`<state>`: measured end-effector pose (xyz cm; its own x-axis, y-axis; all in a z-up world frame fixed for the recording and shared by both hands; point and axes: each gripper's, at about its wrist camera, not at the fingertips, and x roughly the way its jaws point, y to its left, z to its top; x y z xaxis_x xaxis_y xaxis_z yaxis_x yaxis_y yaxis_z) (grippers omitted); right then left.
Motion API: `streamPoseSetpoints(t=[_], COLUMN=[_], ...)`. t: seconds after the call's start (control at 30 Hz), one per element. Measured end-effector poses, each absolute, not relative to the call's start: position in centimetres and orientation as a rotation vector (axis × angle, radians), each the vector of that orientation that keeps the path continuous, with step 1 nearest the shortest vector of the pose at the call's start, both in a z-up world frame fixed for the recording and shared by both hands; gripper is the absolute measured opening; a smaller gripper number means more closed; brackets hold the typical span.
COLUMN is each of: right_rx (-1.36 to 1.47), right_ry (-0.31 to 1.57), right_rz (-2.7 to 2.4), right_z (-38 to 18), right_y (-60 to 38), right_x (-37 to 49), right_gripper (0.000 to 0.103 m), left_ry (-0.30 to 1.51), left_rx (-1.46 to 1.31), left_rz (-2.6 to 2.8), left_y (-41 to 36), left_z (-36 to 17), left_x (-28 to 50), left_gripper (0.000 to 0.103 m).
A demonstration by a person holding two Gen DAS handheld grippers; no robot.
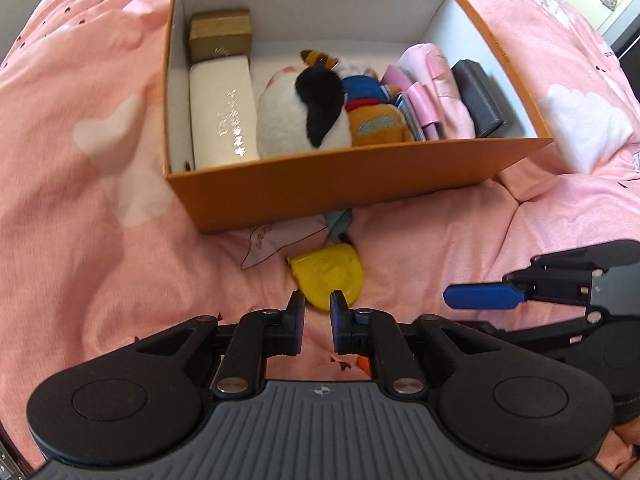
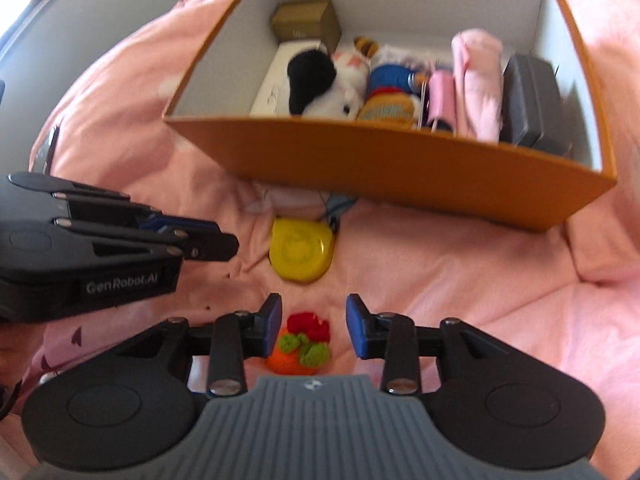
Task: Organize objects
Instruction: 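Withdraw both tools from the box and move toward the items on the bedspread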
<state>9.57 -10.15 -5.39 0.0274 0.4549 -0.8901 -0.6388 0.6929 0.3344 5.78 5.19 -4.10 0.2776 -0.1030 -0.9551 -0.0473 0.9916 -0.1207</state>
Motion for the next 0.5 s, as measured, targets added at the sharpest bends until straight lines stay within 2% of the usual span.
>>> streamPoseSetpoints(t=[0.33, 0.4, 0.5], right_rx=[-0.217, -0.224, -0.240], right_ry=[1.386, 1.399, 1.421], right_rz=[0.864, 0.866, 0.868], right_z=[-7.8, -8.3, -9.0], right_y=[-9.0, -8.7, -8.4], right_x=[8.1, 8.0, 7.7], right_gripper=[0.044, 0.049, 0.051], left_ry=[1.302, 1.303, 1.308], left_rx=[-0.139, -0.138, -0.140], left_rz=[-0.024, -0.023, -0.024], left_y=[5.6, 5.7, 5.8], left_z=[-4.7, -4.8, -5.0], left_x=[5.4, 5.4, 5.4], left_gripper=[0.016, 0.017, 0.017])
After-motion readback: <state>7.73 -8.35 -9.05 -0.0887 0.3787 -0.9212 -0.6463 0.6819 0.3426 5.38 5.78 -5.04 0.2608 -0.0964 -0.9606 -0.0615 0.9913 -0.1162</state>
